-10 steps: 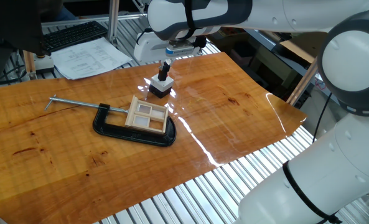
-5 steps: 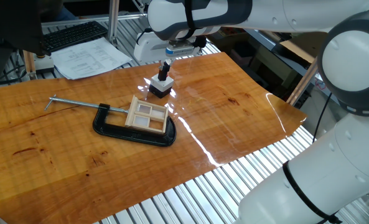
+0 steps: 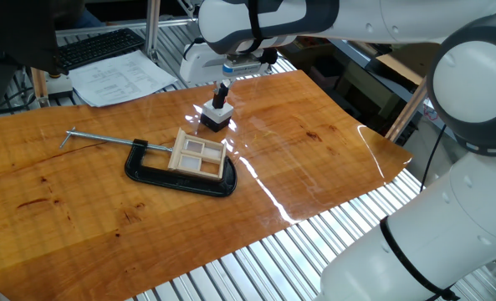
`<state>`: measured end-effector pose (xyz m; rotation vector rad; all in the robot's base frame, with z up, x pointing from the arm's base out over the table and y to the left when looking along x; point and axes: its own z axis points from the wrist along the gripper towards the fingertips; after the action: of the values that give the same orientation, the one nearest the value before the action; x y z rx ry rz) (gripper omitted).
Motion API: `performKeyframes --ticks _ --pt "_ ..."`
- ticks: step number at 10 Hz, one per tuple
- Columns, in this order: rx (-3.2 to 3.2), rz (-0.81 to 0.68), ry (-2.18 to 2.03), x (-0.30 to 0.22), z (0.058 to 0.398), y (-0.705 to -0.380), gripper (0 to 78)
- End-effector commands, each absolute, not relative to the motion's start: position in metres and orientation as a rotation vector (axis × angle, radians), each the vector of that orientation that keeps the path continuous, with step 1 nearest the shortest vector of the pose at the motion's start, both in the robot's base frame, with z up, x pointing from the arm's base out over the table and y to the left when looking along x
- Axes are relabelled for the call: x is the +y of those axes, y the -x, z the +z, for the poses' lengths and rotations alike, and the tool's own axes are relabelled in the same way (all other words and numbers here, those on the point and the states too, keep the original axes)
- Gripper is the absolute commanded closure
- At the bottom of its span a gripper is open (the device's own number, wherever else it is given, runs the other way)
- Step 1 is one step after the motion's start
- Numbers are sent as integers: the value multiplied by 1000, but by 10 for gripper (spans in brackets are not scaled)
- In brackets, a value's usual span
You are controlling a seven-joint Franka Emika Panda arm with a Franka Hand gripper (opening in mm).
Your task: Close a sliding window
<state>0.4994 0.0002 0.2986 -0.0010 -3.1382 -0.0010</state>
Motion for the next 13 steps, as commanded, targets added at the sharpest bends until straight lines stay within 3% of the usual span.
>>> performKeyframes --ticks 1,6,13 --pt "-3061 -179 229 0 299 -499 776" --pt "-3065 -148 228 1 296 -500 776" --pt "-3080 -150 249 8 266 -509 776"
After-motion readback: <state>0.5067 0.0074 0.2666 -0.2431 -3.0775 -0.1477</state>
